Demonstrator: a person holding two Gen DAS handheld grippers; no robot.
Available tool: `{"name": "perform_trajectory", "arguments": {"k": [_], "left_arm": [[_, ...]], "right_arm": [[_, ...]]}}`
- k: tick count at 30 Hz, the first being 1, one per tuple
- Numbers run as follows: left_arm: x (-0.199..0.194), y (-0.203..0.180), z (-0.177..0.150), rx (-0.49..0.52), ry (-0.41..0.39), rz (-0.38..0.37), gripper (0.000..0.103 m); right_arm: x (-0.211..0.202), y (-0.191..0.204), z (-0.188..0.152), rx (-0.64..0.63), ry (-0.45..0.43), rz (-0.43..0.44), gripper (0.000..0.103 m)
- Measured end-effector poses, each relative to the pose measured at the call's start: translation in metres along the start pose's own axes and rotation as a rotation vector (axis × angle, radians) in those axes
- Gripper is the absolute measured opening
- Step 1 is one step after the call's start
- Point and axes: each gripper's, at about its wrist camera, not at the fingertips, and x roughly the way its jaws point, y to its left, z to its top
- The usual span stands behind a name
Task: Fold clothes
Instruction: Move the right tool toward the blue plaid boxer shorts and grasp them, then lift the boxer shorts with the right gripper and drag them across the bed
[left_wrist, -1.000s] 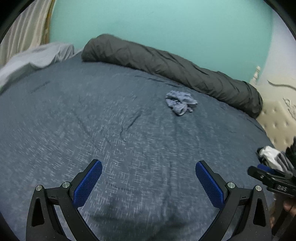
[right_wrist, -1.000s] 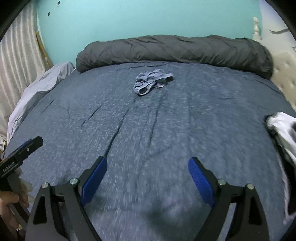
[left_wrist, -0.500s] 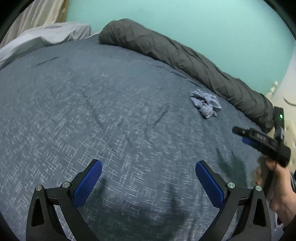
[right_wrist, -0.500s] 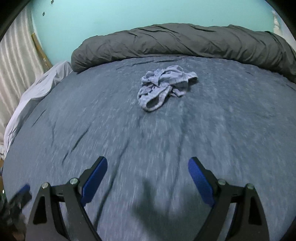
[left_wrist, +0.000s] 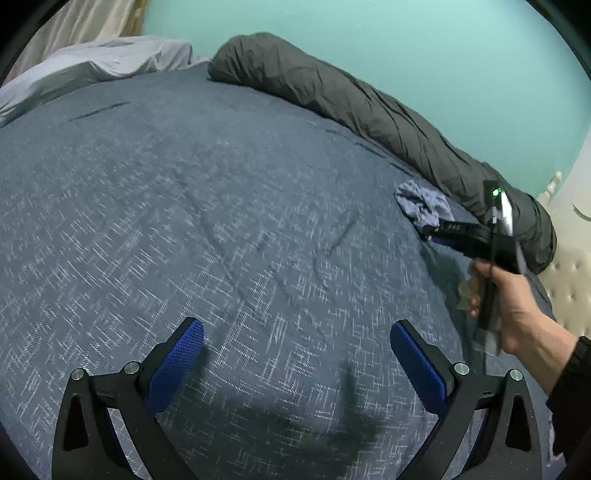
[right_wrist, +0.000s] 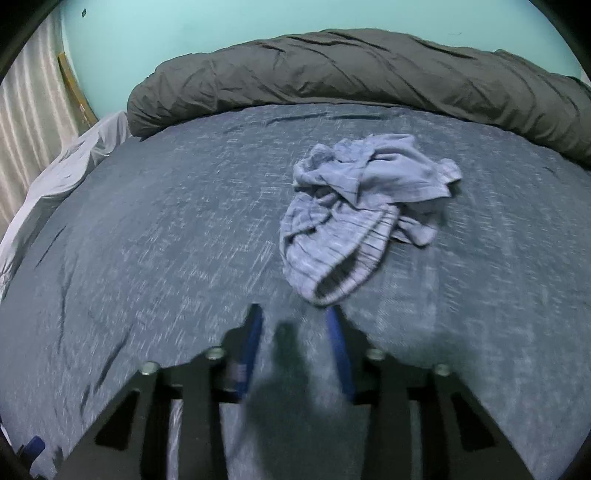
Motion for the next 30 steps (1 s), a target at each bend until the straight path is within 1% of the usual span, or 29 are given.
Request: {"name": "perform_trajectory", "arguments": {"k": [2, 4, 7, 10, 16, 19, 24, 27, 30], "left_arm": [[-0.001, -0.001, 0.0, 0.009, -0.006, 0.0, 0.103], [0.001, 0.0, 0.0, 0.006, -0.002, -0.004, 0.103], [-0.002, 0.001, -0.002, 0.01, 0.0, -0.002, 0.103], [-0.008, -0.002, -0.003, 0.025, -0.01, -0.008, 0.103], [-0.022, -0.002, -0.001, 0.0, -0.034, -0.035, 0.103], [-0.033, -0.008, -0.003, 0.013, -0.043, -0.061, 0.103], [-0.061, -0.015, -0.016, 0.052, -0.044, -0.091, 0.103], [-0.078, -0.021, -0.025, 0.071, -0.046, -0.106, 0.103], [-0.095, -0.024, -0.038, 0.092, -0.031, -0.129, 0.103]], "right_arm": [[0.008, -0.002, 0.005, 0.008, -0.002, 0.0, 0.012], [0.011, -0.004, 0.008, 0.011, -0.014, 0.013, 0.005], [-0.001, 0.001, 0.005, -0.016, -0.051, 0.024, 0.003], [-0.026, 0.003, -0.002, -0.046, -0.083, 0.041, 0.003], [-0.106, 0.002, -0.018, -0.077, -0.143, 0.094, 0.003], [-0.152, 0.0, -0.03, -0.074, -0.167, 0.12, 0.003], [-0.226, 0.002, -0.054, -0.084, -0.203, 0.143, 0.003], [-0.265, 0.009, -0.073, -0.088, -0.213, 0.164, 0.003], [-0.302, 0.022, -0.095, -0.098, -0.22, 0.199, 0.003]]}}
